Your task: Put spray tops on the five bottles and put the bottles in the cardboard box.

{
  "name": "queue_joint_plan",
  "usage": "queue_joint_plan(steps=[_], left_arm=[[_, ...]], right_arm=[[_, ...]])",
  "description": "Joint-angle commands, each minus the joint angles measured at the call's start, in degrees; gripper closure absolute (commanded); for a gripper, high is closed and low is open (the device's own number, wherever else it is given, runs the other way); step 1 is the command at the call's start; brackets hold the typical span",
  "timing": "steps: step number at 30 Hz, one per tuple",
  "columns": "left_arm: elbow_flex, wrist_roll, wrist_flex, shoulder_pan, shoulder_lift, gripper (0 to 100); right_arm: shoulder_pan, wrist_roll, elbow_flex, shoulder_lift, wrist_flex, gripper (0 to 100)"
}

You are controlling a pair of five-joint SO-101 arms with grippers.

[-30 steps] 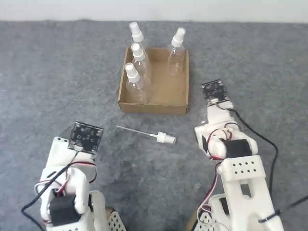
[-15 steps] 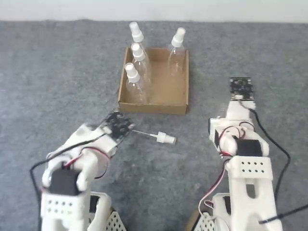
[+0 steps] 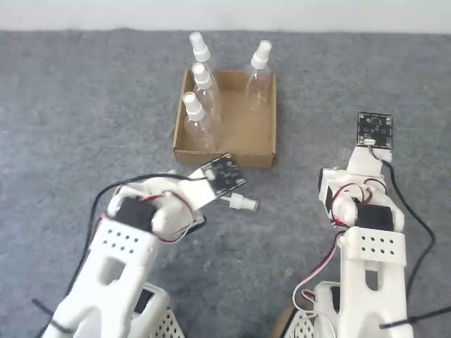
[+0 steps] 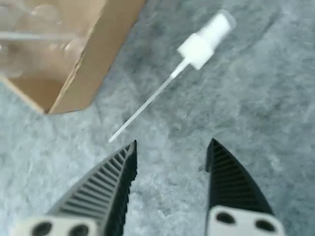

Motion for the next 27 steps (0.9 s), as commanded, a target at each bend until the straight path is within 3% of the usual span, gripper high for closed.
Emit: queue_joint_plan(steps=[1, 20, 27], left_arm=[[-7.08, -3.25, -1.67, 2.99, 7.82, 79], [-22.81, -18.29, -1.23, 6.33, 33.93, 79], [-28.09, -19.08, -1.23, 9.58, 41.41, 79]], right_arm=[[0.92, -0.53, -1.14, -2.33, -1.27, 96.1], [3.38, -1.58, -0.88, -2.33, -2.86, 95.9], [4.44, -4.04, -0.79, -2.33, -3.82, 95.8]])
